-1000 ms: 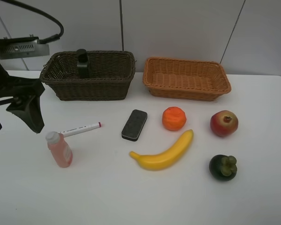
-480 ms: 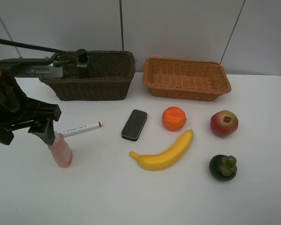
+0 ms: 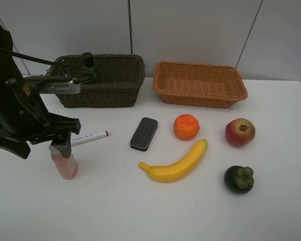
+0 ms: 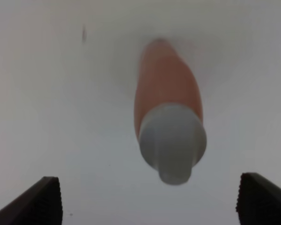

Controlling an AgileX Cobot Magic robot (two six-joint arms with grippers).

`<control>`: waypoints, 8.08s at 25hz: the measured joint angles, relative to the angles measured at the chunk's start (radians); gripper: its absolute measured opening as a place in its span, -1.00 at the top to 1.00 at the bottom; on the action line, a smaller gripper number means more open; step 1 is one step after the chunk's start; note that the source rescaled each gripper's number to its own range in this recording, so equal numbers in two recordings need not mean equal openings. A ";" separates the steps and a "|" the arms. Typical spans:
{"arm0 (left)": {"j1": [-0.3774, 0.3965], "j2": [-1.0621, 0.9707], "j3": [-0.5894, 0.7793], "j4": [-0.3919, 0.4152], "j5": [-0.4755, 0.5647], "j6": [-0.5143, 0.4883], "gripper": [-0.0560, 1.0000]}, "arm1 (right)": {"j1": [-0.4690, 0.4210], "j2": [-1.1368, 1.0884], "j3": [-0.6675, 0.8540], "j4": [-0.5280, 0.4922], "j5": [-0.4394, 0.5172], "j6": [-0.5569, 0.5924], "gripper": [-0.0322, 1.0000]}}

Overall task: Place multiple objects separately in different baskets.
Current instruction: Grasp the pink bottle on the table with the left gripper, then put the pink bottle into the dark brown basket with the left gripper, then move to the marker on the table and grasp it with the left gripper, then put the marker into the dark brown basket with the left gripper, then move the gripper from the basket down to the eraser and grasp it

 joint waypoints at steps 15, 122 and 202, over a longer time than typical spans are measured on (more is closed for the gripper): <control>0.000 0.192 0.001 -0.014 -0.129 0.000 -0.82 | 0.000 0.000 0.000 0.000 0.000 0.000 -1.00; 0.092 0.316 -0.358 0.032 0.108 0.945 -0.96 | 0.000 0.000 0.000 0.000 0.000 0.000 -1.00; 0.085 0.545 -1.001 -0.107 0.120 0.513 -1.00 | 0.000 0.000 0.000 0.000 0.000 0.000 -1.00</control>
